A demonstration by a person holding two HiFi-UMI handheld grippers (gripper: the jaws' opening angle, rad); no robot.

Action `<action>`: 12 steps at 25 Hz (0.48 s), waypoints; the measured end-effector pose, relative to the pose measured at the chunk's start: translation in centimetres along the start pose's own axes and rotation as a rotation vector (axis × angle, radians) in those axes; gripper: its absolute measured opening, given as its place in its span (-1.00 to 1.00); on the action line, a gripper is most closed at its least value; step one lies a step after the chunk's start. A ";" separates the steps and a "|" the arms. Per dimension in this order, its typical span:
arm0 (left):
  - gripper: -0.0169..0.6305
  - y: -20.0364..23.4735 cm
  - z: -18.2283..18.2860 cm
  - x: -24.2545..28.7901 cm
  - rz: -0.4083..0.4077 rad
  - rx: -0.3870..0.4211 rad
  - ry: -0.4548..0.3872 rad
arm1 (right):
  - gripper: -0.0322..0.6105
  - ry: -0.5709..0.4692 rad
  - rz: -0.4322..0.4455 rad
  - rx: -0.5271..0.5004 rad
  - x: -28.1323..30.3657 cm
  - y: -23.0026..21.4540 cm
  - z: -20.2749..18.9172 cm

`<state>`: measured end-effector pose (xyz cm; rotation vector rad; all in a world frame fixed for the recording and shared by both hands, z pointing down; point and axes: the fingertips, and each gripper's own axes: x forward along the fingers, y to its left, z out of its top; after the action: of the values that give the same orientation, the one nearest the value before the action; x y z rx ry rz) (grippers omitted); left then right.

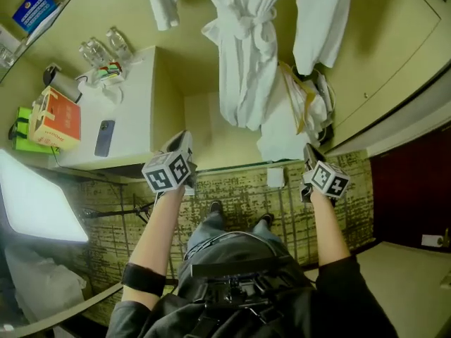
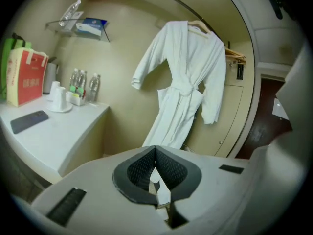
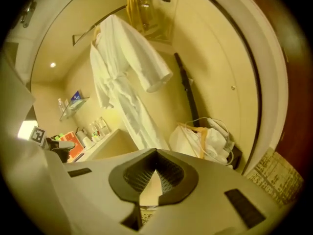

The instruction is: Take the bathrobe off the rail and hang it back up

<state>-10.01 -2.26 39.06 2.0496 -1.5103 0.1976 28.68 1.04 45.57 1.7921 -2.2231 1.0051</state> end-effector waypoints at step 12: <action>-0.94 5.9 1.3 -6.9 0.146 0.149 -0.069 | -0.82 0.025 0.201 -0.373 3.5 15.2 0.8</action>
<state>-18.10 1.63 37.03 2.0800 -1.7365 0.3071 14.15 -1.04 40.20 1.4140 -2.4147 0.5817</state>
